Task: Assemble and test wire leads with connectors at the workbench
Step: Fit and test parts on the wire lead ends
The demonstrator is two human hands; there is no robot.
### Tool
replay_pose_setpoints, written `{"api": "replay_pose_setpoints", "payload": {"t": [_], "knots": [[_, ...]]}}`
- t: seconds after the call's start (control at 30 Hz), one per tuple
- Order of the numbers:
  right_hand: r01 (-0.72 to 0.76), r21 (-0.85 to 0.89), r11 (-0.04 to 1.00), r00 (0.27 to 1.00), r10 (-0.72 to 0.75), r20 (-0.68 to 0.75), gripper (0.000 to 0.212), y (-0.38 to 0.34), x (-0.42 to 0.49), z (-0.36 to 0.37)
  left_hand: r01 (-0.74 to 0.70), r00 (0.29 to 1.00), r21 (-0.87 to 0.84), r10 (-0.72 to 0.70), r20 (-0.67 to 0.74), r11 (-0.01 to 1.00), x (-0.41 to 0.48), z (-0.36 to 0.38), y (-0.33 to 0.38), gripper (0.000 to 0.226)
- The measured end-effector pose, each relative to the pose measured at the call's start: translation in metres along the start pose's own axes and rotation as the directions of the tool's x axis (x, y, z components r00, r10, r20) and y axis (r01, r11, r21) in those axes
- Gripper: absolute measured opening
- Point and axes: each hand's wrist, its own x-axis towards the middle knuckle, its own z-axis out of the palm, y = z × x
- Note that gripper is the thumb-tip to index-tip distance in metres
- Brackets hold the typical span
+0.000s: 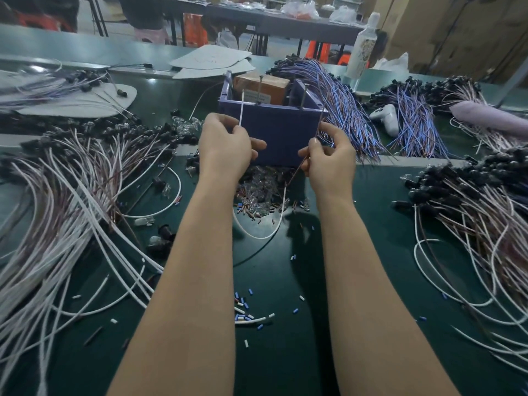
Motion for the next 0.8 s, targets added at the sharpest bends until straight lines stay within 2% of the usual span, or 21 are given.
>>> {"api": "replay_pose_setpoints", "payload": {"t": [0.3,0.8], "knots": [[0.031,-0.078,0.997,0.997,-0.025,0.071,0.031,-0.0001,0.0034,0.0016,-0.013,0.999,0.031,0.012,0.043,0.999,0.0007,0.0035,-0.0006,0.014],[-0.014,-0.005,1.0,0.998,0.015,0.056,0.027,-0.0052,0.0026,-0.0003,-0.028,0.996,0.059,0.022,0.091,0.998,0.0021,0.0058,-0.0054,0.015]]}}
